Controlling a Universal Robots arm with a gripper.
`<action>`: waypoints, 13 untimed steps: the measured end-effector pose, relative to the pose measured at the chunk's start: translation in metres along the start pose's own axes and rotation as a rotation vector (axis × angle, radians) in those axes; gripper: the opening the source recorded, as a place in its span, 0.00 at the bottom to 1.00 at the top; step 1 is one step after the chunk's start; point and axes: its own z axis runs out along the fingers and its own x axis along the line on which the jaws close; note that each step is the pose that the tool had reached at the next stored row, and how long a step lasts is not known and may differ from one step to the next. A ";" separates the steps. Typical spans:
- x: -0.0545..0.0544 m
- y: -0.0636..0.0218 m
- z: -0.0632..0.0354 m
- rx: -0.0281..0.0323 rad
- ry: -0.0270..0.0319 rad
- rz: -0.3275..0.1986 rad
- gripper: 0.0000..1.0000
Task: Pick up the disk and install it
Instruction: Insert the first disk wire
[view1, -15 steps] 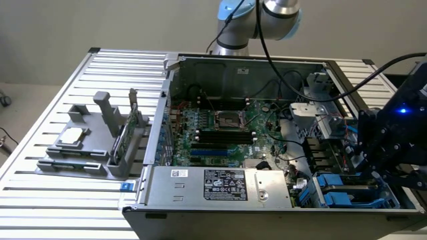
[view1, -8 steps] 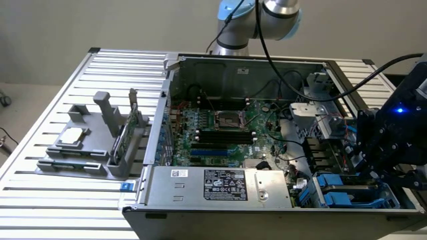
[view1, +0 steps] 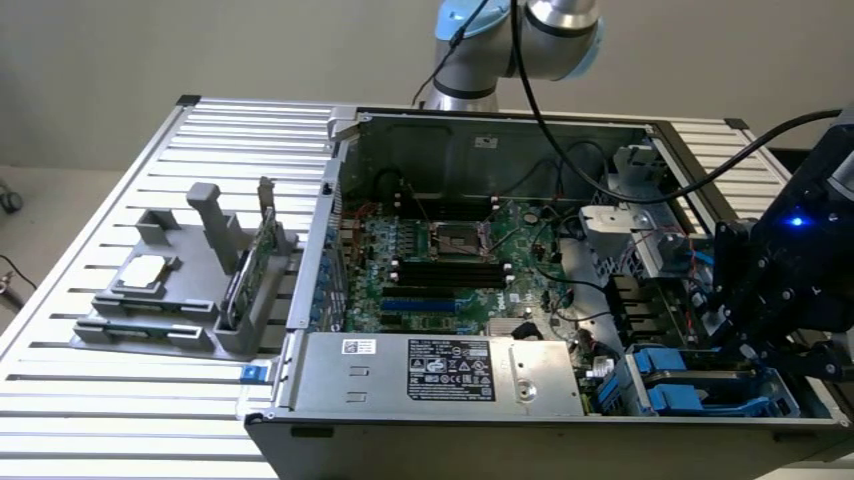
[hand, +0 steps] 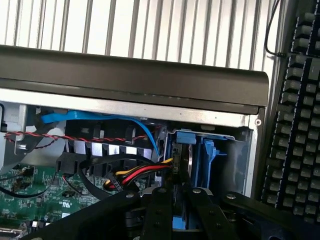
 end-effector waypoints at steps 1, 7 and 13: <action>0.000 0.0000 0.0000 -0.0004 -0.0009 0.002 0.18; 0.001 -0.0002 0.0002 -0.0040 -0.0049 0.014 0.18; 0.003 -0.0009 0.0011 -0.0091 -0.0076 0.021 0.18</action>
